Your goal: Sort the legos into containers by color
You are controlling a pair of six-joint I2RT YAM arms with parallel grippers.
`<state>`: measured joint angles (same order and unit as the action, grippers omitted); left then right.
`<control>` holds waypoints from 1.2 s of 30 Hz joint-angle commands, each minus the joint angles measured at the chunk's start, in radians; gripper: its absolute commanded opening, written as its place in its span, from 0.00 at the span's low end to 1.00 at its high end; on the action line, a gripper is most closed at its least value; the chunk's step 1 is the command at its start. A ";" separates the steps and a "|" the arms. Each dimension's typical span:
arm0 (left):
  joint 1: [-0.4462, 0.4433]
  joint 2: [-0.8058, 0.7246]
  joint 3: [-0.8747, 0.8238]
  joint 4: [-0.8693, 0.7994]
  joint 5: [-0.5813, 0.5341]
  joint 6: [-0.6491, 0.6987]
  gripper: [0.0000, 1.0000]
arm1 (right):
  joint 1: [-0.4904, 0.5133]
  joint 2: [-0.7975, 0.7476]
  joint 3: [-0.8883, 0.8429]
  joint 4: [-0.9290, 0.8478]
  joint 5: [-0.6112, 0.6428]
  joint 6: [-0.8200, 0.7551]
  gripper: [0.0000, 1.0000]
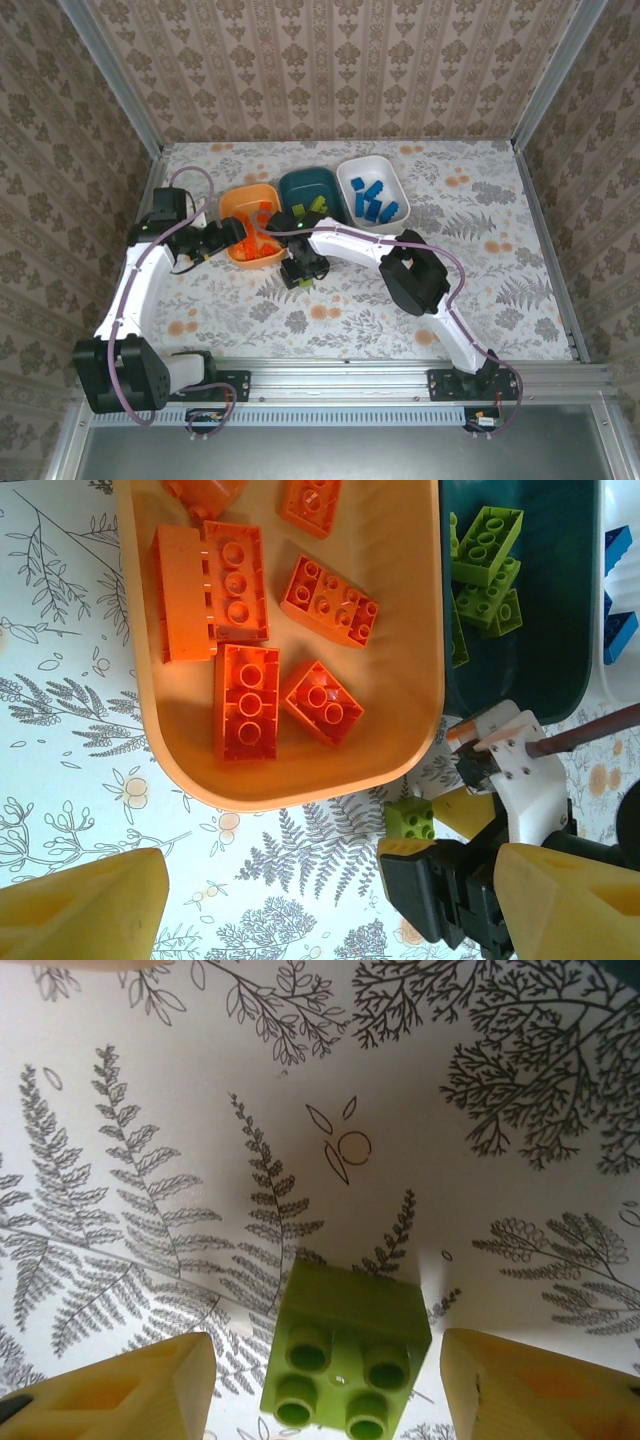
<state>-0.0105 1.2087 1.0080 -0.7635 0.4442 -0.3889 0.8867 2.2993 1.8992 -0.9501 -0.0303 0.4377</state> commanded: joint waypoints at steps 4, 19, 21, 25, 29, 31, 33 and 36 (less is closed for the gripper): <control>0.010 -0.014 -0.009 -0.010 0.003 0.015 0.87 | 0.003 0.027 0.021 -0.079 0.061 -0.021 0.44; 0.012 0.006 -0.010 0.018 0.023 0.008 0.88 | -0.016 -0.047 -0.044 -0.037 0.053 0.005 0.36; 0.012 0.010 -0.008 0.019 0.026 0.008 0.88 | -0.036 -0.100 -0.108 0.010 0.025 0.041 0.35; 0.012 0.031 0.013 0.019 0.035 0.010 0.88 | -0.106 -0.238 -0.298 0.129 -0.050 0.124 0.33; 0.010 0.059 0.036 0.027 0.048 0.008 0.89 | -0.189 -0.393 -0.505 0.233 -0.121 0.213 0.33; 0.010 0.071 0.047 0.032 0.054 0.004 0.89 | -0.232 -0.476 -0.601 0.261 -0.138 0.242 0.33; 0.008 0.080 0.054 0.043 0.058 -0.003 0.89 | -0.278 -0.553 -0.679 0.269 -0.150 0.260 0.32; 0.006 0.101 0.051 0.084 0.085 -0.037 0.89 | -0.364 -0.668 -0.760 0.259 -0.178 0.278 0.32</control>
<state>-0.0093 1.2896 1.0256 -0.7258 0.4854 -0.3939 0.5716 1.7332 1.1957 -0.7147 -0.1505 0.6582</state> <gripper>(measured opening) 0.889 0.324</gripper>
